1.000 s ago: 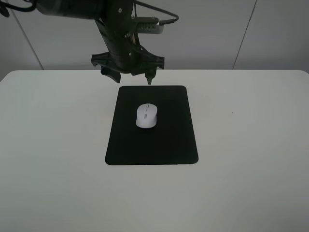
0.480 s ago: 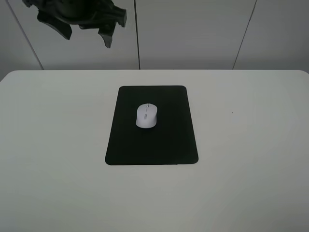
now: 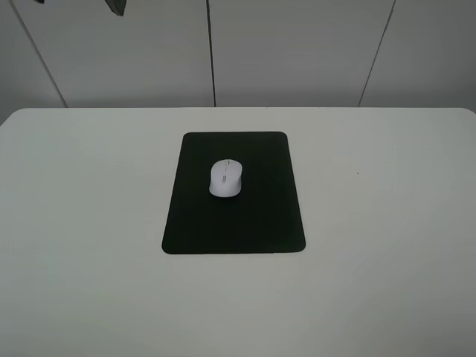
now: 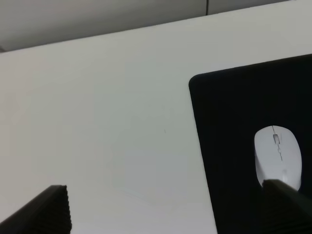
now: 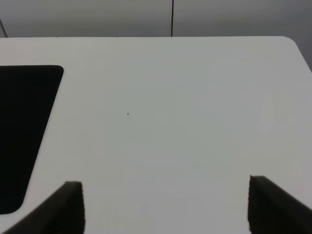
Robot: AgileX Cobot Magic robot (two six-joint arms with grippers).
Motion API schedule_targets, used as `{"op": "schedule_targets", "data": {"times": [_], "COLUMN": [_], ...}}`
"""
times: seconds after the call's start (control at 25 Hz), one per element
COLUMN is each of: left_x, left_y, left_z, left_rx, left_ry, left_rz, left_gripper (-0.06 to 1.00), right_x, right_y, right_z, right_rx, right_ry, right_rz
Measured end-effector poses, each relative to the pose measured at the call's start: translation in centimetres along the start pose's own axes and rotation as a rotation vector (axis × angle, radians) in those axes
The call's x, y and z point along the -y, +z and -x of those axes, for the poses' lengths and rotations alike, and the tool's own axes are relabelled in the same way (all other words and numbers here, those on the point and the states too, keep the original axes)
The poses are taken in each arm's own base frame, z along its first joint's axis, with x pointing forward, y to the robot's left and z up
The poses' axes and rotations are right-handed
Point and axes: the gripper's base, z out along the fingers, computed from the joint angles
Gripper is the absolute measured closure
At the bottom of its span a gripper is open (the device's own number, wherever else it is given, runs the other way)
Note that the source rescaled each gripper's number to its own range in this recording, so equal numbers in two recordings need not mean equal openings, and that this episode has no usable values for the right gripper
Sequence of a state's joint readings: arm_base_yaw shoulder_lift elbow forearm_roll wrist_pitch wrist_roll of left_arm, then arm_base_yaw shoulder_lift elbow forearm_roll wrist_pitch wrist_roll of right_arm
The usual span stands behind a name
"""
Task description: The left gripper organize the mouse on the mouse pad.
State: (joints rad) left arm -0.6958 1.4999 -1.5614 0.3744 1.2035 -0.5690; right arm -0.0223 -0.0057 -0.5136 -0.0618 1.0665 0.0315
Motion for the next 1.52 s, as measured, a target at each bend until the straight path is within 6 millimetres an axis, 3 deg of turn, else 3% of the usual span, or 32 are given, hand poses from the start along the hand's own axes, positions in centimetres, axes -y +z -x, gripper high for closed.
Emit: {"op": "schedule_targets", "data": {"times": [0.12, 0.2, 0.48, 0.72, 1.04, 1.52], "left_x": [-1.5, -3.7, -8.9, -12.2, -14.3, -15.5], "left_y": [-2.1, -3.9, -5.9, -8.6, -12.3, -14.9], "left_z": [-0.7, -2.3, -8.0, -12.9, -18.0, -21.6], "left_rx": [0.041, 0.092, 0.161, 0.255, 0.316, 0.431], "left_ry": [0.019, 0.004, -0.044, -0.101, -0.092, -0.002], "left_rz": [-0.001, -0.006, -0.002, 0.026, 0.035, 0.015], "left_gripper": [-0.06, -0.06, -0.06, -0.06, -0.06, -0.06], "right_x": [0.0, 0.0, 0.0, 0.0, 0.0, 0.0], "right_y": [0.0, 0.0, 0.0, 0.0, 0.0, 0.0], "right_z": [0.0, 0.0, 0.0, 0.0, 0.0, 0.0], "right_rx": [0.0, 0.0, 0.0, 0.0, 0.0, 0.0], "right_ry": [0.0, 0.0, 0.0, 0.0, 0.0, 0.0], "right_rz": [0.0, 0.0, 0.0, 0.0, 0.001, 0.001]}}
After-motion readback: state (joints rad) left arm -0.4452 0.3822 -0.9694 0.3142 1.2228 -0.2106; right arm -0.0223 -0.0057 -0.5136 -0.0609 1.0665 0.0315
